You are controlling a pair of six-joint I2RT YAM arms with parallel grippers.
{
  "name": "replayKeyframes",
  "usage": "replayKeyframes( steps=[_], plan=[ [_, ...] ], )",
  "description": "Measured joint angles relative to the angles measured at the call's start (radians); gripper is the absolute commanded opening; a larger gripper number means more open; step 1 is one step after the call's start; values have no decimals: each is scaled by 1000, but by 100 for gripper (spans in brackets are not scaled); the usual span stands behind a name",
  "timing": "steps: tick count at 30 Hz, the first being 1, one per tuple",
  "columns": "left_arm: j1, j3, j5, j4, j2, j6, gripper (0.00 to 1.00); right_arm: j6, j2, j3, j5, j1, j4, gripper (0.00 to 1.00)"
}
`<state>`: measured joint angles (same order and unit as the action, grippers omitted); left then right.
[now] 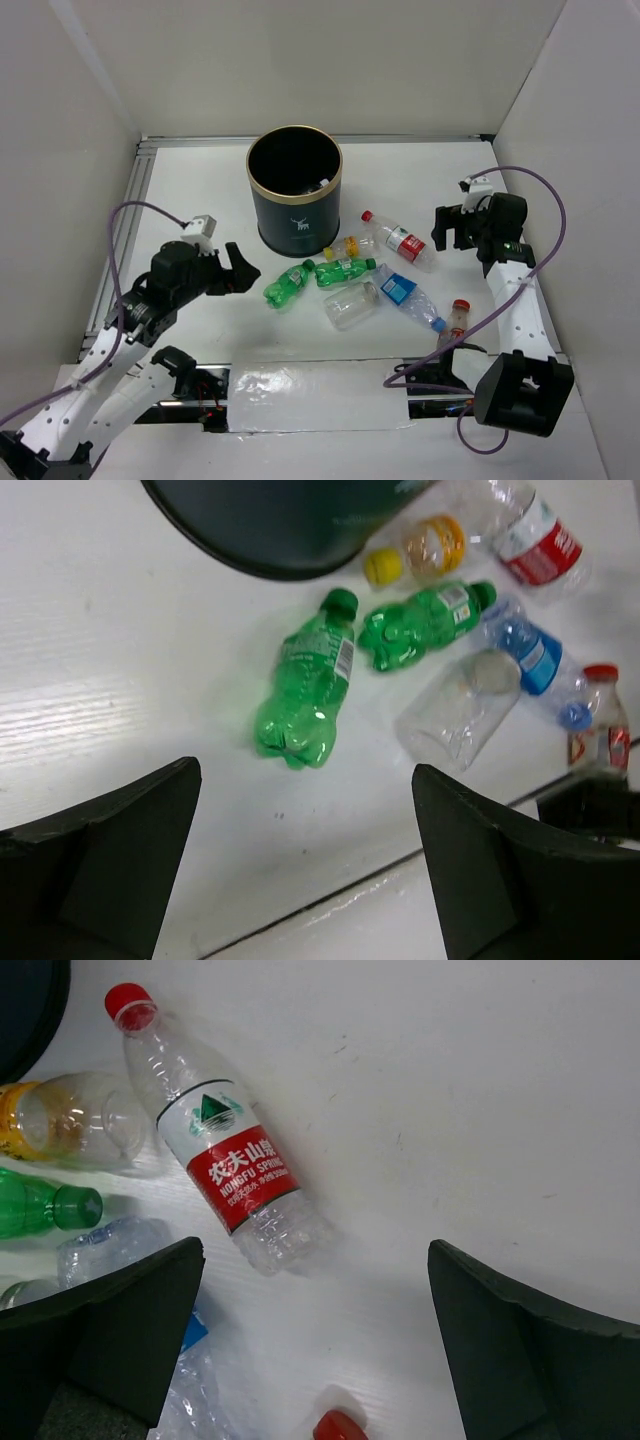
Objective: Put the plastic bottles in the bin
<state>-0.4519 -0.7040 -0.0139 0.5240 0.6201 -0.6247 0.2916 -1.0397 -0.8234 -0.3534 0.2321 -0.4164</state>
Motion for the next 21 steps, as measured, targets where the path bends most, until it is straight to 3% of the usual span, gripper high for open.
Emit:
replayKeyframes(
  steps=[8,12,13,14,15,16,17,18,19,20,21],
  plan=[
    [-66,-10,-55,-8,114,53,98,32,0,0,-55,32,-42,100],
    [-141,-32,-54,-18,191,76,87,42,4,0,-77,42,-43,100],
    [-169,-39,-43,-21,216,79,83,50,4,0,-80,42,-44,93],
    [-204,-50,-34,-23,240,79,65,66,4,0,-89,42,-48,50],
    [-247,-64,-16,-23,267,77,55,84,4,0,-99,43,-53,35],
    [-294,-82,9,-23,297,87,49,93,3,-1,-110,43,-62,28],
    [-354,-105,31,-22,333,92,44,104,2,-2,-120,44,-72,28],
    [-413,-132,71,-15,367,97,47,108,-2,-2,-130,46,-82,54],
    [-484,-168,114,-15,416,100,59,108,-6,-3,-139,48,-92,75],
    [-547,-198,150,-17,463,103,78,116,-12,-4,-146,50,-100,91],
    [-598,-223,180,-20,505,109,99,119,-18,-5,-153,51,-106,99]
  ],
)
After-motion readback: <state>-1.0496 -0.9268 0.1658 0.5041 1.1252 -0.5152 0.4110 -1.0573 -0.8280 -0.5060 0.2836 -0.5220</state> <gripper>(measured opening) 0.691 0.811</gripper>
